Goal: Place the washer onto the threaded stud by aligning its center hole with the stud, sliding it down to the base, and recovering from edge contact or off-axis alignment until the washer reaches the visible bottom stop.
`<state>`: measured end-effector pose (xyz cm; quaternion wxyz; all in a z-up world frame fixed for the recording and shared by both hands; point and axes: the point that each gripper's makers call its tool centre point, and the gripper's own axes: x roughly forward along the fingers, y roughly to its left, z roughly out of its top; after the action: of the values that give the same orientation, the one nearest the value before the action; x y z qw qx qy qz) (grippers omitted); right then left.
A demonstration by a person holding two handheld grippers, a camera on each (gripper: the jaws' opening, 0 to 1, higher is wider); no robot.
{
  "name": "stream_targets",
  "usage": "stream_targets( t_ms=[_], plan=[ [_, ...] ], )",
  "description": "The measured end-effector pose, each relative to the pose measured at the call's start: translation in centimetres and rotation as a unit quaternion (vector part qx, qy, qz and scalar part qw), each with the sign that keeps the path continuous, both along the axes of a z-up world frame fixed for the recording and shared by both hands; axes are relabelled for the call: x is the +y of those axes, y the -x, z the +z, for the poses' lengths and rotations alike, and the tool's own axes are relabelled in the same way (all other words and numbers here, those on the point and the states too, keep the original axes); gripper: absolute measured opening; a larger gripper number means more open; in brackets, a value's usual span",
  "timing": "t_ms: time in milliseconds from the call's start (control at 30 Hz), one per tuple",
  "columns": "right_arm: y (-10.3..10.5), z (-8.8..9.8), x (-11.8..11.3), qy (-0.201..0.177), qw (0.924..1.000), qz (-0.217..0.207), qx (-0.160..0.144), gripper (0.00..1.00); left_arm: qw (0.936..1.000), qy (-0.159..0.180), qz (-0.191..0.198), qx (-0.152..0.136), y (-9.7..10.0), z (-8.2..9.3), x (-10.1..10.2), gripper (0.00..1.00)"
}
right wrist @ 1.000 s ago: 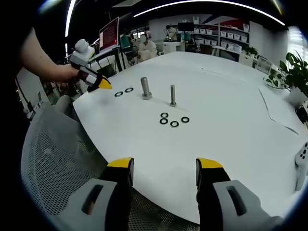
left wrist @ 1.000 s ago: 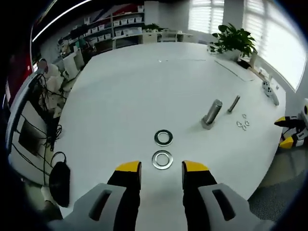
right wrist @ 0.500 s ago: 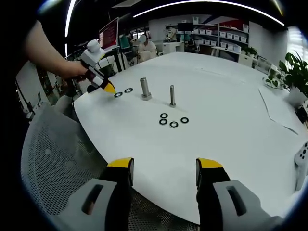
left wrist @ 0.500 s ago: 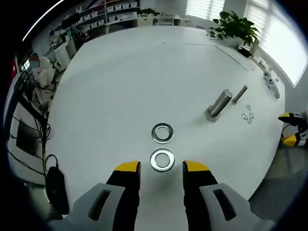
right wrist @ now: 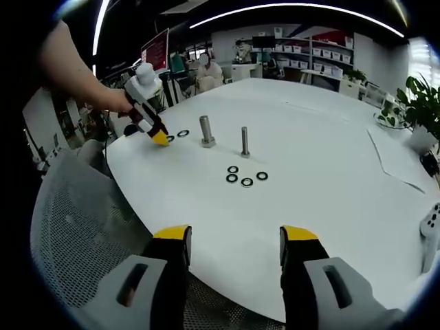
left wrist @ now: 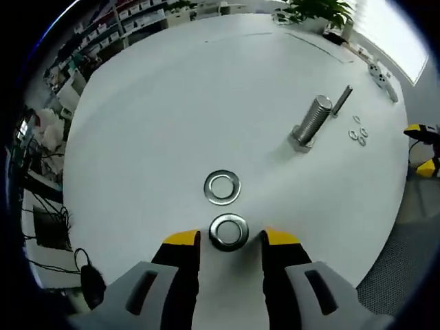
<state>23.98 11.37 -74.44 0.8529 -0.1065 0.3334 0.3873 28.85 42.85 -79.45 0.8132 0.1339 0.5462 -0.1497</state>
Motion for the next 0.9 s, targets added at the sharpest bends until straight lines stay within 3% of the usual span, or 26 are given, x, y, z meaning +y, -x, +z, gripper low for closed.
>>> stream_targets(
  t_ms=[133,233,367,900],
  plan=[
    [-0.08,0.12,-0.02,-0.002,1.0,-0.002,-0.003,0.54,1.0,0.006,-0.002,0.006,-0.12,0.02,-0.34,0.3],
    [-0.06,0.15,0.01,-0.003,1.0,-0.001,-0.003,0.54,0.9994,0.021,0.017,0.021,-0.04,-0.08,-0.24,0.29],
    [-0.11,0.24,0.03,-0.005,1.0,-0.001,-0.006,0.53,0.9992,0.011,-0.008,0.038,0.16,-0.12,-0.35,0.28],
    [-0.16,0.44,0.01,-0.007,0.9999,-0.002,-0.009,0.53,0.9942,-0.012,-0.041,0.099,-0.01,-0.24,-0.28,0.29]
  ],
)
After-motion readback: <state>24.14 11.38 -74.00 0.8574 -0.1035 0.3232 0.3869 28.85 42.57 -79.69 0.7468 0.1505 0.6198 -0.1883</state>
